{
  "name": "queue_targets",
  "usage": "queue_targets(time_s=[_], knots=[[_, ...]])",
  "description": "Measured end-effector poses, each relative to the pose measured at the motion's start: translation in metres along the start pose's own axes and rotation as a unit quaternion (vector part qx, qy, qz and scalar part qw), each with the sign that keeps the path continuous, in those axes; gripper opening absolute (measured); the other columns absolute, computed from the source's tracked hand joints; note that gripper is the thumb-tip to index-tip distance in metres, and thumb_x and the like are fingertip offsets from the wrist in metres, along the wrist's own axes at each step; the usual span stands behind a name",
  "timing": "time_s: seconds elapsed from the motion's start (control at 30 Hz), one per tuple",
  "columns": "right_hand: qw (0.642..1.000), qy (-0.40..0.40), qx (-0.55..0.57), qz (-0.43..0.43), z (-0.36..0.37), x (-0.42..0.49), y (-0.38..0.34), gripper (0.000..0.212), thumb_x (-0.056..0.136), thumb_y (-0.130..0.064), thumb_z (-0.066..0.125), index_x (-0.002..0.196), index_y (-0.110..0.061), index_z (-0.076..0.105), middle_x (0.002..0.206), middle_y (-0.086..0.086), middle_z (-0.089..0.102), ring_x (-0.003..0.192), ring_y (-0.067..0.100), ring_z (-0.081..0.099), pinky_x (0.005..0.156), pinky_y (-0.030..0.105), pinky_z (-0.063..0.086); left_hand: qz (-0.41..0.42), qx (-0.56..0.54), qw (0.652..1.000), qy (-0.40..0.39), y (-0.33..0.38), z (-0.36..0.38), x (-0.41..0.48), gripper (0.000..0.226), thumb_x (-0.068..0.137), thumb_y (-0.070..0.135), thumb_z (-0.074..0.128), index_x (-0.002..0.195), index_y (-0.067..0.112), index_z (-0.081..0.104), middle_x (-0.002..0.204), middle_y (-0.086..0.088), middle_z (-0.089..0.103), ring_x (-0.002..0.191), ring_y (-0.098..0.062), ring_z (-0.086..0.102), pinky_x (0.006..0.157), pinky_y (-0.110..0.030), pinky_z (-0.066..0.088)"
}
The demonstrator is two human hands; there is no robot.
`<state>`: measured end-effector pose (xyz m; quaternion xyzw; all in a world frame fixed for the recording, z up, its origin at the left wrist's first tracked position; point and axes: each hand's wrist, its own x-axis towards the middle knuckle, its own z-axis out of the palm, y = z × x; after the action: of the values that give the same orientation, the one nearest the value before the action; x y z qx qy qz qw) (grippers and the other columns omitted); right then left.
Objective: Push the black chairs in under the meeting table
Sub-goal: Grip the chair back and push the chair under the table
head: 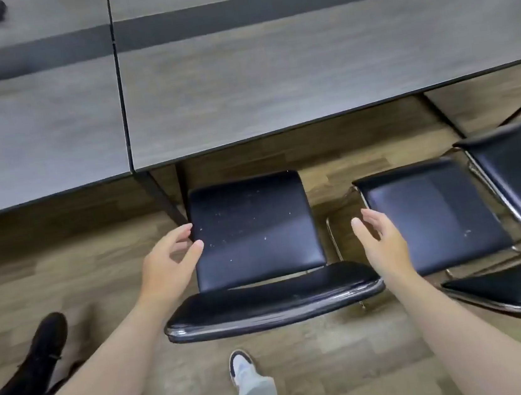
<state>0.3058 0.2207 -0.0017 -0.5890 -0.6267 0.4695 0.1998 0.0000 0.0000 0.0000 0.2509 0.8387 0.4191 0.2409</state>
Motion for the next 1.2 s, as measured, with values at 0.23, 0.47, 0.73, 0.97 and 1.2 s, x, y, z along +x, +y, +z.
queue_targets(time_s=[0.23,0.47,0.73,0.97,1.2], knots=[[0.989,0.038,0.022,0.144,0.021,-0.024,0.057,0.019,0.101,-0.042,0.064,0.114,-0.029,0.067,0.118,-0.005,0.067,0.120,0.021,0.059,0.102,0.038,0.044,-0.070,0.101,0.992,0.024,-0.074,0.037,-0.058,0.030,0.096,0.032,0.072,0.123,0.022,0.076,0.130,0.004,0.072,0.126,-0.019,0.063,0.101,-0.028,0.041],[0.855,0.179,0.324,0.363,0.041,-0.018,0.064,0.025,0.089,-0.043,0.074,0.085,-0.027,0.056,0.132,0.014,0.065,0.119,0.039,0.063,0.105,0.059,0.053,-0.334,-0.263,0.858,0.289,-0.081,0.065,-0.070,0.013,0.091,0.032,0.075,0.100,0.024,0.078,0.111,0.005,0.076,0.114,-0.021,0.069,0.104,-0.036,0.052],[0.841,0.235,0.321,0.366,0.049,-0.014,0.046,0.039,0.089,-0.041,0.077,0.074,-0.019,0.048,0.132,0.010,0.066,0.115,0.034,0.068,0.101,0.051,0.056,-0.393,-0.335,0.785,0.341,-0.079,0.073,-0.054,0.025,0.074,0.042,0.075,0.067,0.019,0.067,0.078,0.000,0.052,0.077,-0.026,0.046,0.071,-0.038,0.043],[0.863,0.202,0.295,0.358,0.064,0.031,0.015,0.036,0.093,-0.053,0.066,0.089,-0.020,0.053,0.091,-0.003,0.057,0.110,0.034,0.065,0.100,0.049,0.056,-0.376,-0.345,0.785,0.350,-0.059,0.073,-0.005,0.037,0.084,0.043,0.070,0.112,0.019,0.076,0.097,0.006,0.065,0.095,-0.021,0.060,0.094,-0.042,0.056],[0.870,0.181,0.304,0.344,0.091,0.100,-0.024,0.063,0.097,-0.059,0.057,0.143,-0.015,0.054,0.120,0.001,0.059,0.109,0.030,0.059,0.105,0.049,0.054,-0.353,-0.360,0.785,0.359,-0.034,0.068,0.077,0.064,0.076,0.049,0.067,0.137,0.029,0.066,0.131,0.000,0.071,0.116,-0.031,0.066,0.102,-0.048,0.056]])
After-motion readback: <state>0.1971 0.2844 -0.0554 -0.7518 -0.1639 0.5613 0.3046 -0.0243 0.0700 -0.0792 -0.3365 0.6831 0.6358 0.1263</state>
